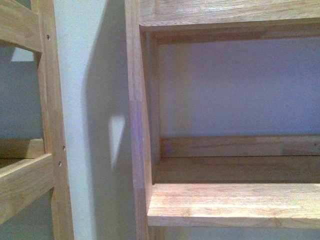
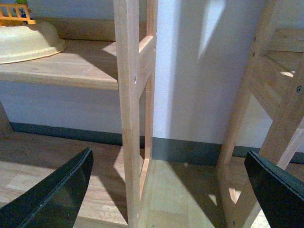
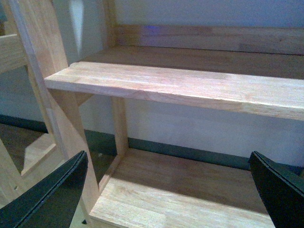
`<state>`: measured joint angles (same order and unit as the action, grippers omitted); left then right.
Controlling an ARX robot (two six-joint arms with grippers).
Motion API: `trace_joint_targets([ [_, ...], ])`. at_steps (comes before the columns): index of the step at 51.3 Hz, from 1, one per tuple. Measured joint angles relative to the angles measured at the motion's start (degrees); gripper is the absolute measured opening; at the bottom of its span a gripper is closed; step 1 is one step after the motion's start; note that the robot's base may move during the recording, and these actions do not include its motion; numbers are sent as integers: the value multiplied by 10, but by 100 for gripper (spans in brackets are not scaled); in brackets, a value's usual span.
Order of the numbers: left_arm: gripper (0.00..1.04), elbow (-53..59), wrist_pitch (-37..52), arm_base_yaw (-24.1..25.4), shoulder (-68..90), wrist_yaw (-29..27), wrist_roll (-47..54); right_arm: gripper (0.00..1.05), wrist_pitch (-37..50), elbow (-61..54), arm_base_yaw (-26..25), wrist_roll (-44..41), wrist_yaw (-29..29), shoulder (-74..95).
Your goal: Put away toys
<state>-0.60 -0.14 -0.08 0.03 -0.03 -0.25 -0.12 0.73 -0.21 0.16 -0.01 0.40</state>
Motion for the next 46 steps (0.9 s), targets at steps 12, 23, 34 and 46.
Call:
trace_joint_targets([
  [12, 99, 0, 0, 0, 0, 0, 0, 104, 0, 0, 0, 0, 0, 0],
  [23, 99, 0, 0, 0, 0, 0, 0, 104, 0, 0, 0, 0, 0, 0],
  [34, 99, 0, 0, 0, 0, 0, 0, 104, 0, 0, 0, 0, 0, 0],
  [46, 99, 0, 0, 0, 0, 0, 0, 104, 0, 0, 0, 0, 0, 0],
])
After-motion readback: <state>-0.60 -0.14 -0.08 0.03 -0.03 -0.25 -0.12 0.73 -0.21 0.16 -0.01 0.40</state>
